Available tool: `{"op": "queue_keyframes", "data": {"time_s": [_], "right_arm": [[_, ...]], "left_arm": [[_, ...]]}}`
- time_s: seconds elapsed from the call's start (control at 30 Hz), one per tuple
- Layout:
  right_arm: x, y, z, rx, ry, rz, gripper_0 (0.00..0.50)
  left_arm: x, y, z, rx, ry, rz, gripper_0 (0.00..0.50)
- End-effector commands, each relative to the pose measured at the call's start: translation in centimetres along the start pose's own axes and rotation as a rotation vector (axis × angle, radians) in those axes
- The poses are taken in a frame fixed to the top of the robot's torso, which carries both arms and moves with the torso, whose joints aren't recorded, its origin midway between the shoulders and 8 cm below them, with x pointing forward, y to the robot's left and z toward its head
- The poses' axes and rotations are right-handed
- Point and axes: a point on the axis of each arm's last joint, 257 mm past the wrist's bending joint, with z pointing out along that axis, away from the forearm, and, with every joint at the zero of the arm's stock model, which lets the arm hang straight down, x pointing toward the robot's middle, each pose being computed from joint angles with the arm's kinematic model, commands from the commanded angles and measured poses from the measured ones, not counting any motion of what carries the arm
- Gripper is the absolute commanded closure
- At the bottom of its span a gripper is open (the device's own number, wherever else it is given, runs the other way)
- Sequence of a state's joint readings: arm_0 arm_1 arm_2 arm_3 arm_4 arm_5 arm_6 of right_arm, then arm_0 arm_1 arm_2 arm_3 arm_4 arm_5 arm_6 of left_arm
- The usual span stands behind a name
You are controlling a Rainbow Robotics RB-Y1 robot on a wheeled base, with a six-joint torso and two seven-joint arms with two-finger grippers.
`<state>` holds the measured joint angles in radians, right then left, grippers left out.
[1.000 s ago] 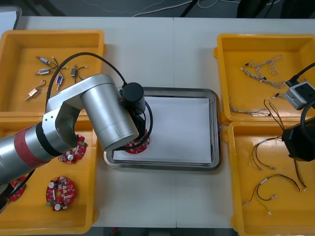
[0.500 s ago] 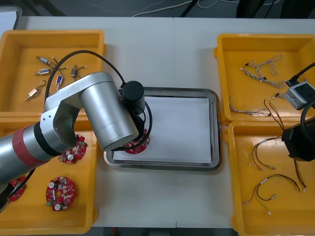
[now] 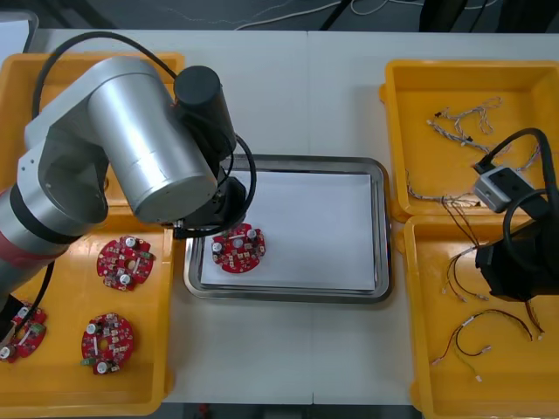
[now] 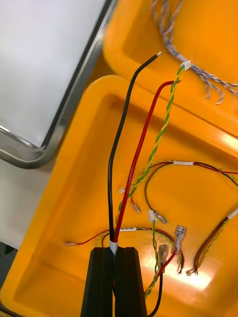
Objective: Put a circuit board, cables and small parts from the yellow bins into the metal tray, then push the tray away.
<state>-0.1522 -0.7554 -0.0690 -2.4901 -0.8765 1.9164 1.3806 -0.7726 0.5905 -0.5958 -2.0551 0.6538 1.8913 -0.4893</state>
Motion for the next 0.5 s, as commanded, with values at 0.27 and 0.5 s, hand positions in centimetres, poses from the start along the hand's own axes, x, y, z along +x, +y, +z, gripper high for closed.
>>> {"op": "queue_keyframes", "data": {"time_s": [0.27, 0.5], "right_arm": [[-3.7, 5.3, -0.4, -0.047, -0.026, -0.283, 0.5], [-4.6, 7.7, 0.1, -0.076, 0.003, -0.427, 0.5]], "left_arm": [[-7.3, 4.4, -5.8, -0.003, -0.16, -0.032, 0.003], [-9.5, 8.6, -6.3, -0.06, -0.172, -0.086, 0.0]]}}
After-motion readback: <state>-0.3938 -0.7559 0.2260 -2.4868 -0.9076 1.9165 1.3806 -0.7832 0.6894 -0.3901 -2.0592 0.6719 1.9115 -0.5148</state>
